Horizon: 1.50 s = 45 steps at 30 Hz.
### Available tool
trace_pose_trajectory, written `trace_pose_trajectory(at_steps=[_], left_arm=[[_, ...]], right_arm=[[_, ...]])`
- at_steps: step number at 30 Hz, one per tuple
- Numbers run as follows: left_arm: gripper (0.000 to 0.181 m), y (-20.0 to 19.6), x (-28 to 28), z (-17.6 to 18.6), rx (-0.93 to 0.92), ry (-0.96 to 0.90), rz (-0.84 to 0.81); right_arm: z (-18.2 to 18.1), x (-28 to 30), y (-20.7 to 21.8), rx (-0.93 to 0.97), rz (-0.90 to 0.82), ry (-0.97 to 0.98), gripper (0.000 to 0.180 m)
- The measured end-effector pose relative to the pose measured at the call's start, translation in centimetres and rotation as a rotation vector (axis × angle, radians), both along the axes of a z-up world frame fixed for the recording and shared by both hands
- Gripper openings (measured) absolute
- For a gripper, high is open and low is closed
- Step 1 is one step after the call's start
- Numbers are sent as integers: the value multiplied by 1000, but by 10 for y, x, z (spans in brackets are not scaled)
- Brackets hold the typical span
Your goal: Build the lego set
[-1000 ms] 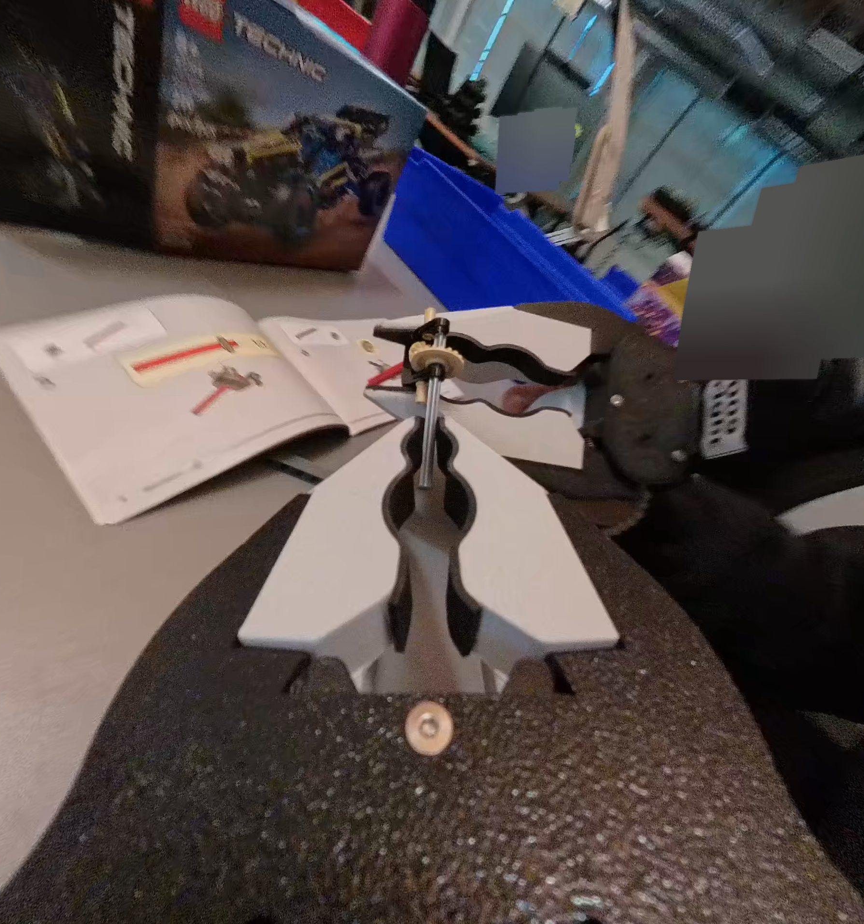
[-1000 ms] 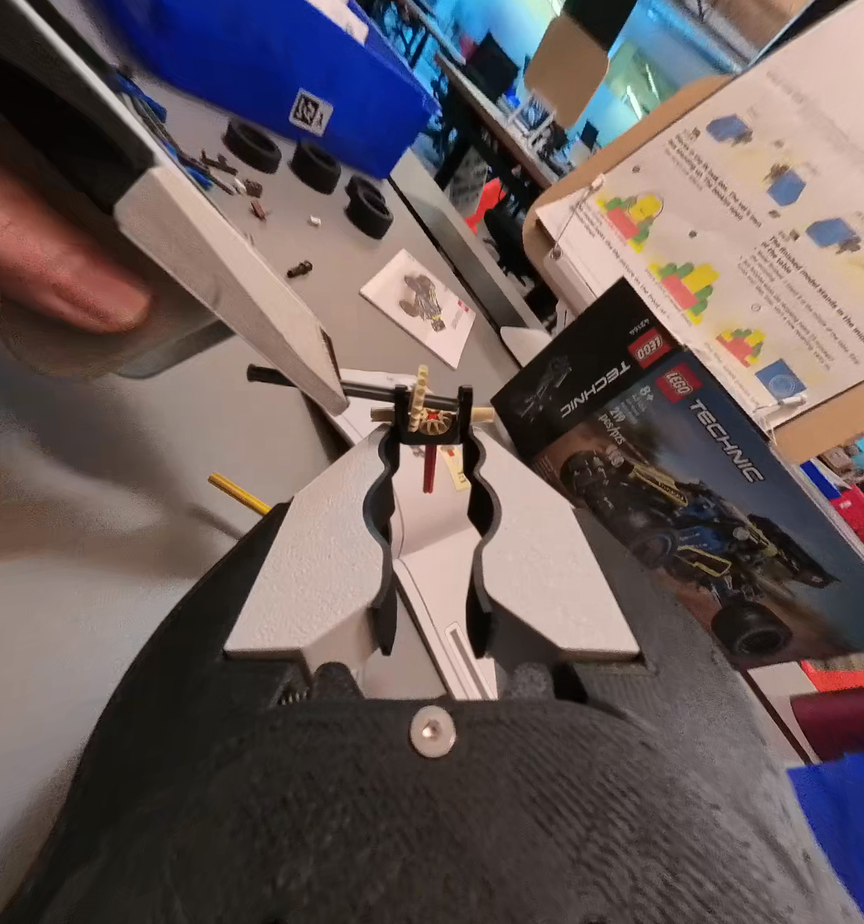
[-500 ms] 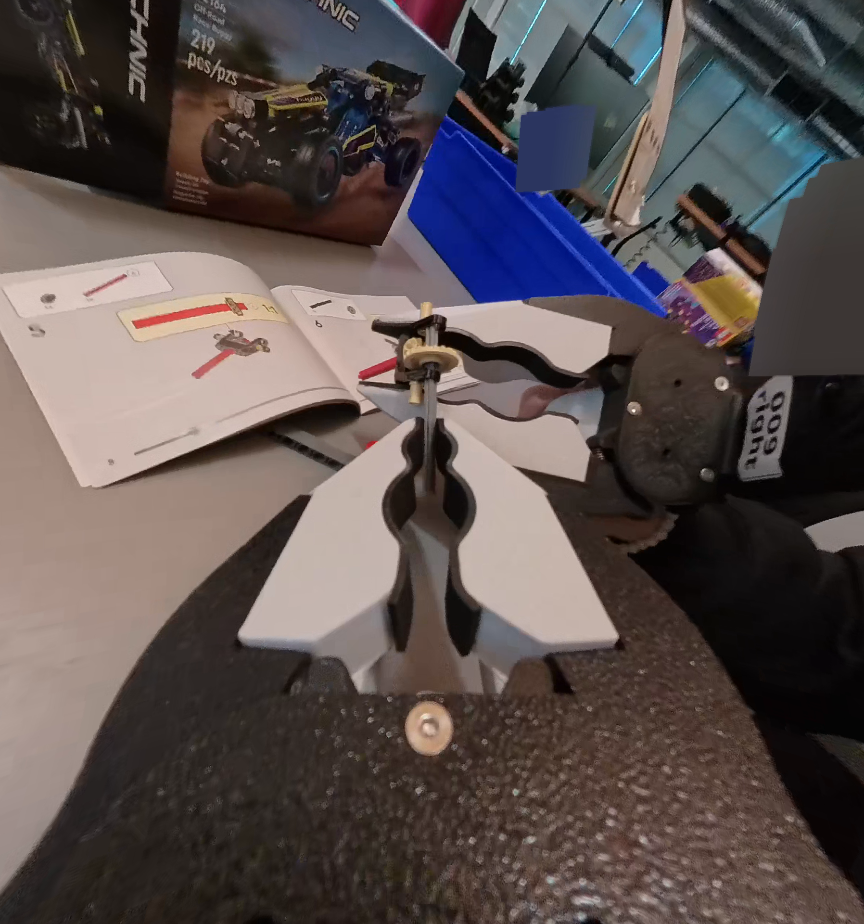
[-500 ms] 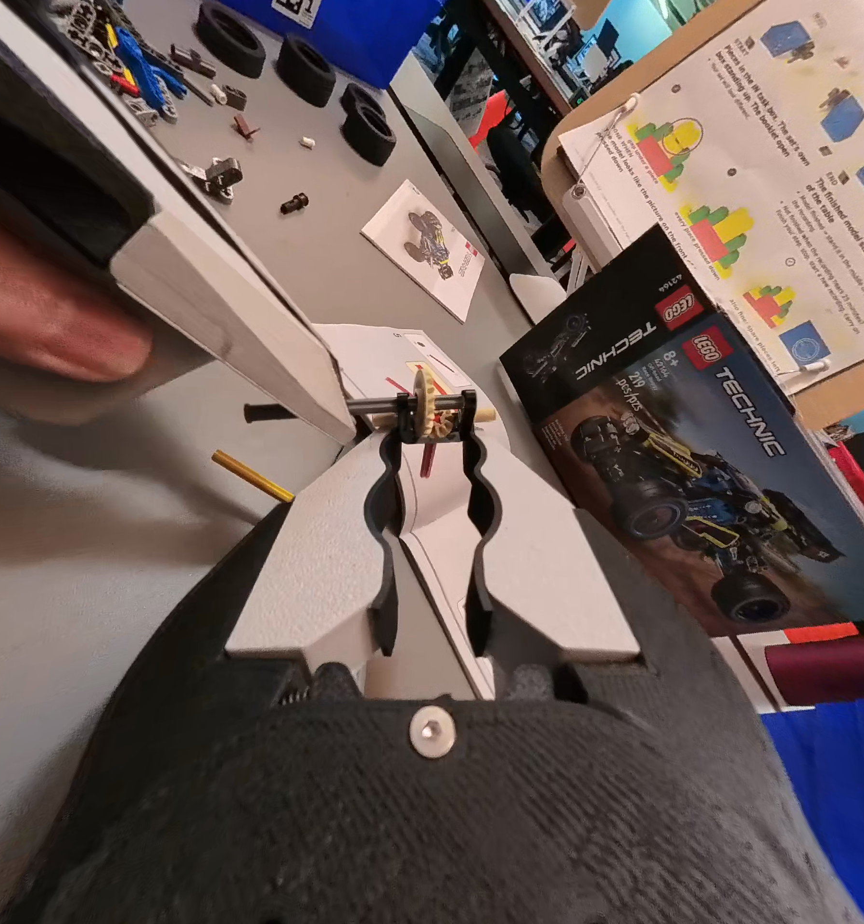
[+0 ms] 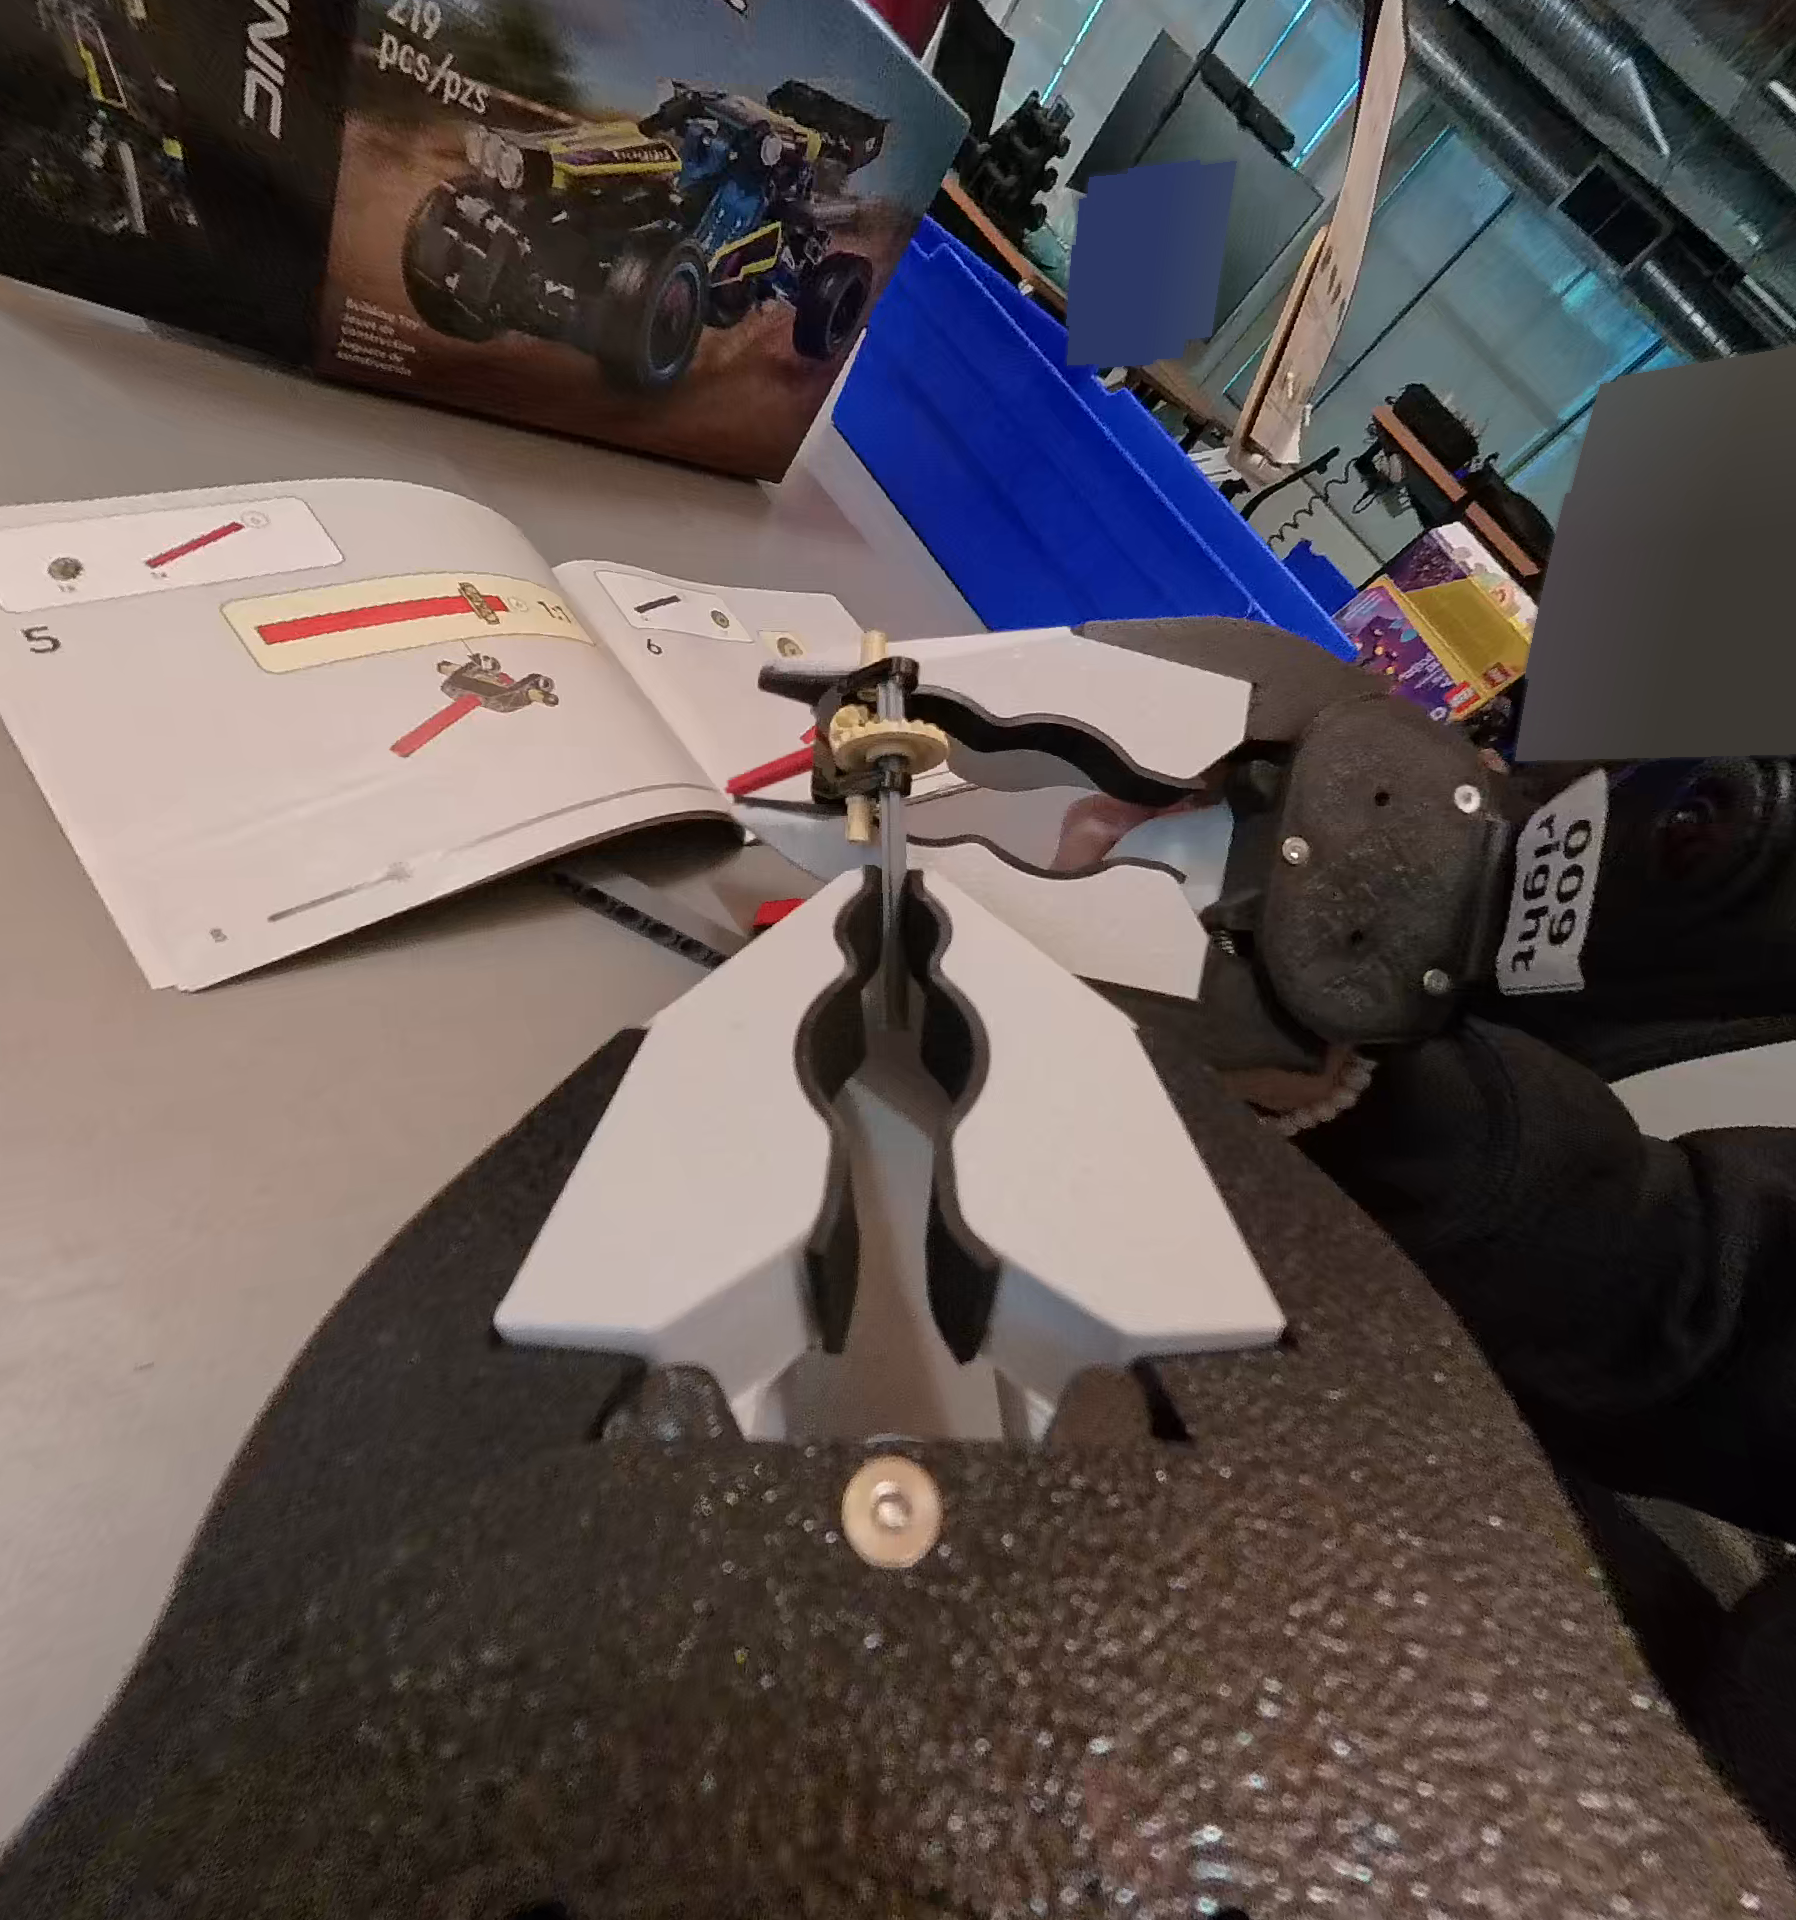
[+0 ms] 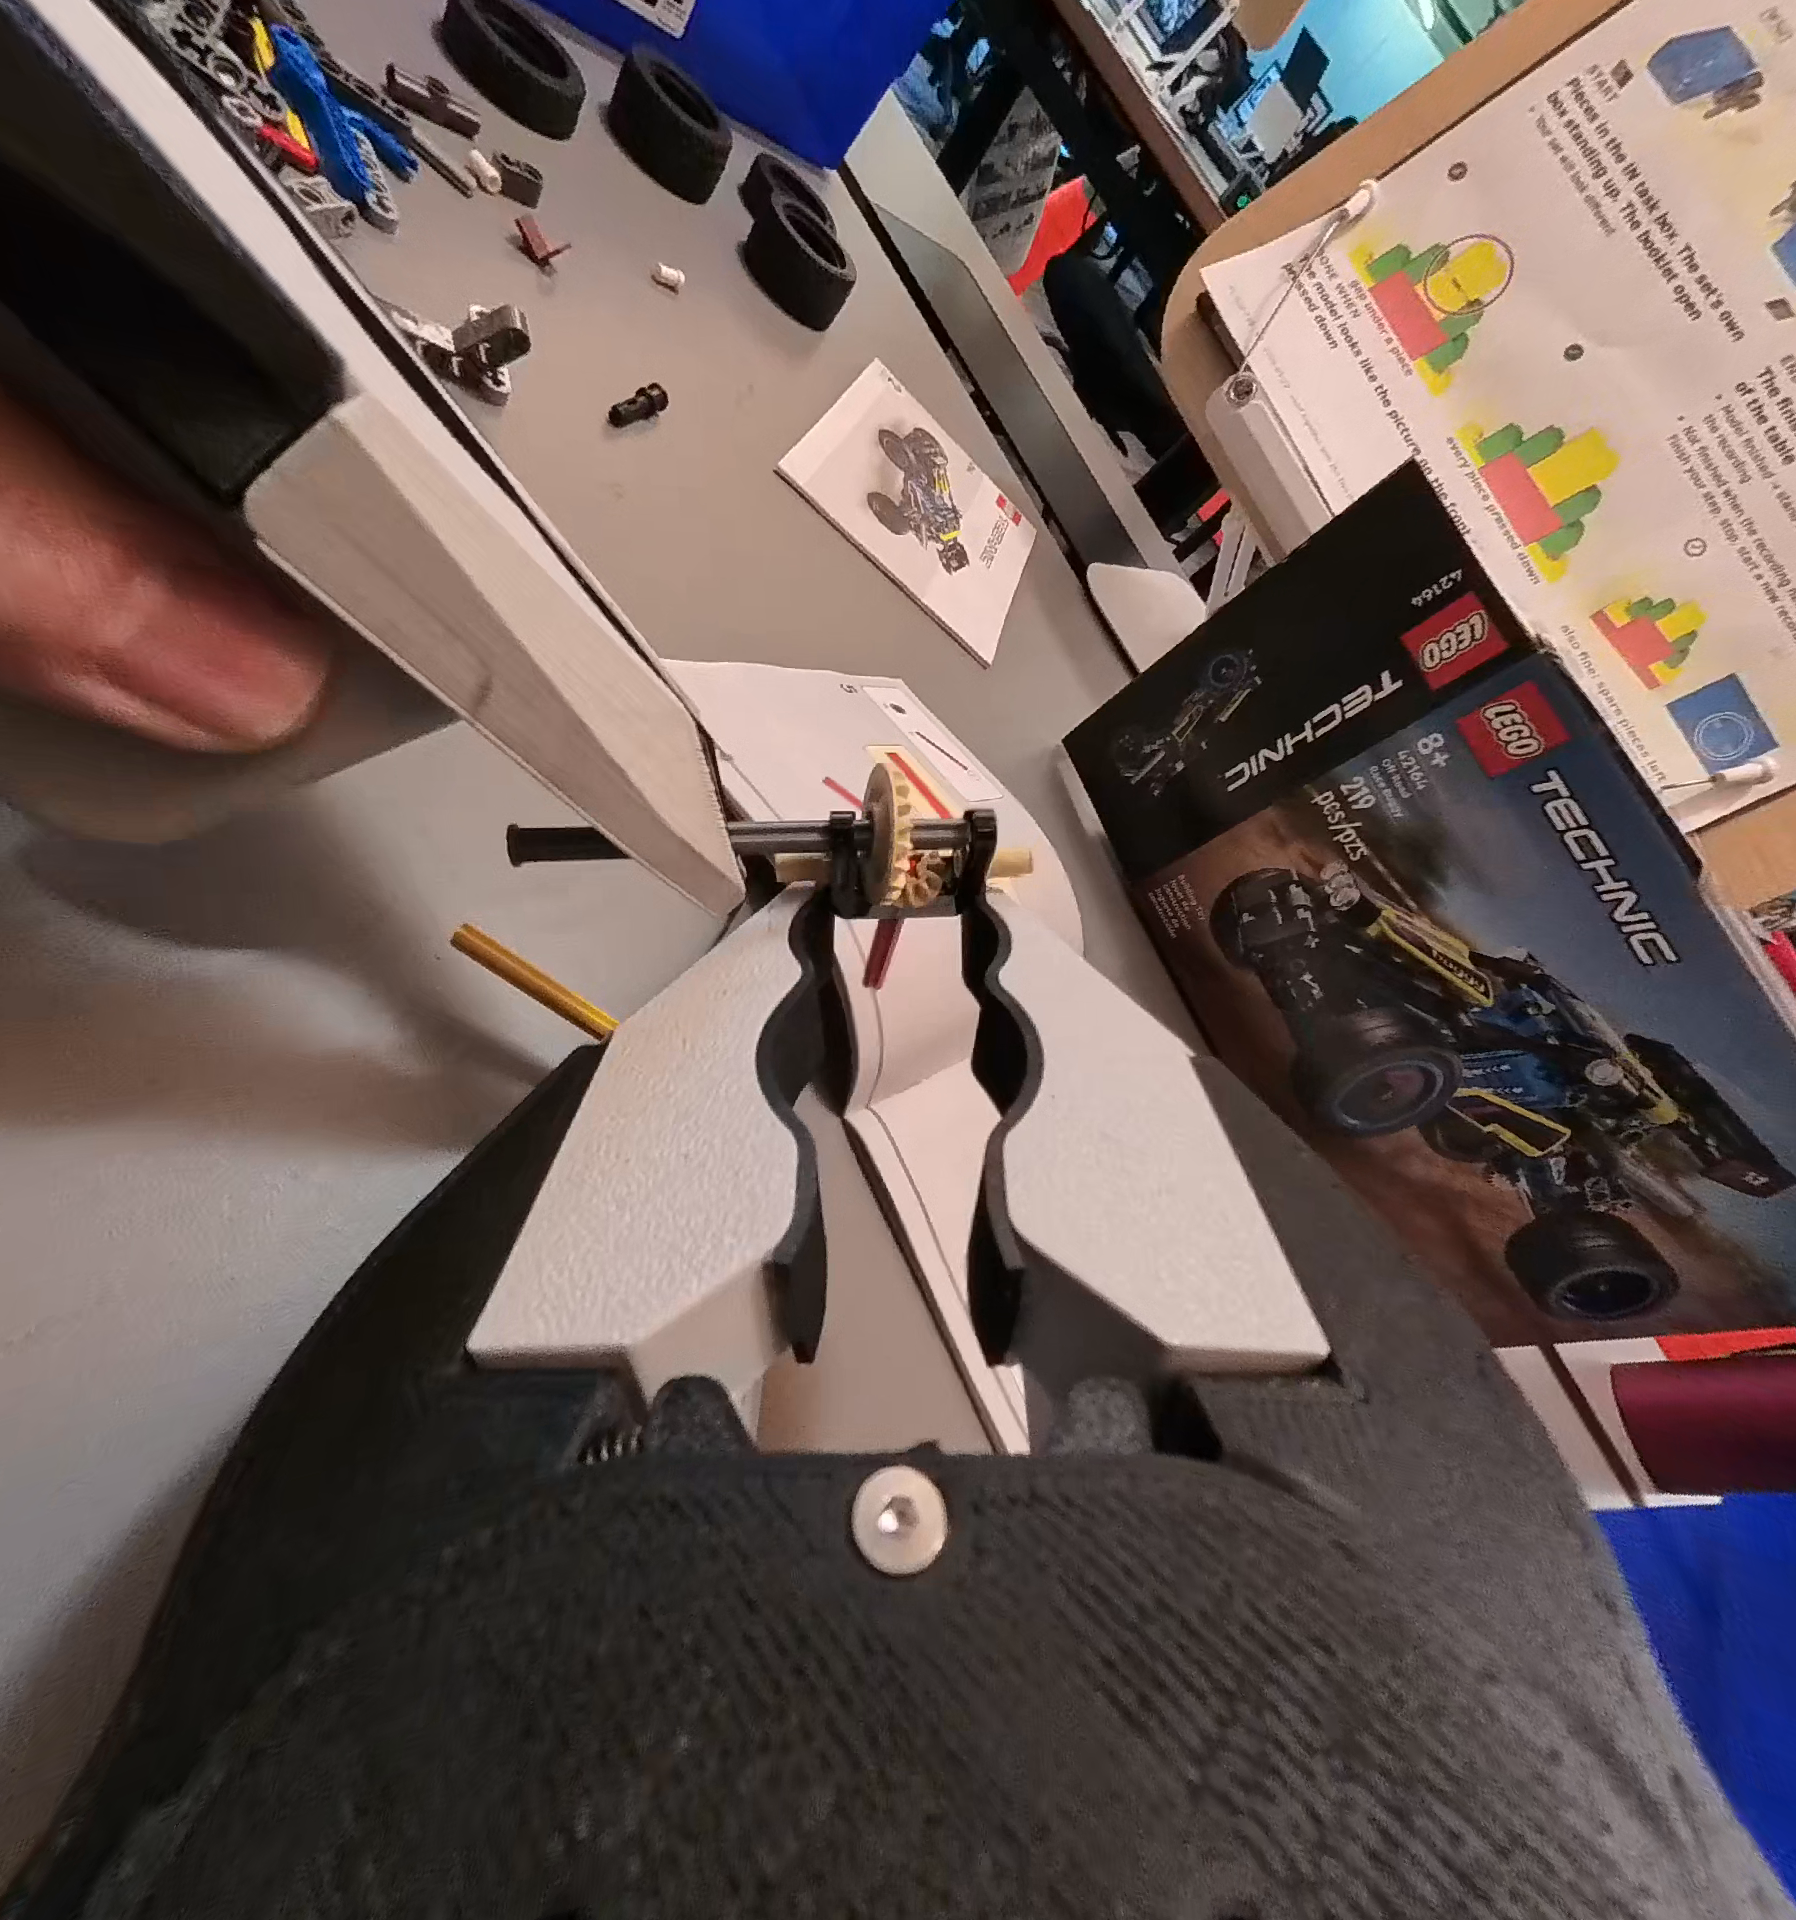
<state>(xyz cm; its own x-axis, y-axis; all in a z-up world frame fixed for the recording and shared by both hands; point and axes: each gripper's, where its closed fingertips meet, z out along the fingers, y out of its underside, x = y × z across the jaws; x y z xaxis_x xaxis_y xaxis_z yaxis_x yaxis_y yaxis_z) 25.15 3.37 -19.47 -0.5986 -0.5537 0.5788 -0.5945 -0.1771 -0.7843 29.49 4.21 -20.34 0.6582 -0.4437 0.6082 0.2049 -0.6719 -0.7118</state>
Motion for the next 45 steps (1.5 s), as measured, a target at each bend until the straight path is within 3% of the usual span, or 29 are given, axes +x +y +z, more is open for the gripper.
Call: trace_pose_trajectory(at_steps=[6, 10, 16, 21, 27, 32, 36, 45], left_arm=[[2, -1, 1, 3, 79, -76, -8], [8, 5, 3, -2, 313, -189, -8], [16, 6, 3, 3, 644, -484, 9], [17, 3, 2, 26, 949, -908, 61], [24, -13, -16, 28, 1095, -1129, -48], [18, -12, -12, 26, 1161, -1153, -43], [3, -12, -11, 23, 1252, -1191, -43], [7, -11, -13, 18, 1318, -1247, -71]], right_arm=[[2, 0, -2, 76, -7, 66, 23], [-1, 3, -8, 91, -43, 96, 23], [-4, 6, -14, 147, -63, 194, 23], [-2, -2, -14, 287, -18, 431, 24], [-3, -11, -17, 416, 24, 635, 24], [-4, -17, -20, 403, 44, 660, 24], [-8, -23, -15, 394, 64, 694, 24], [-11, -26, -17, 407, 75, 740, 24]])
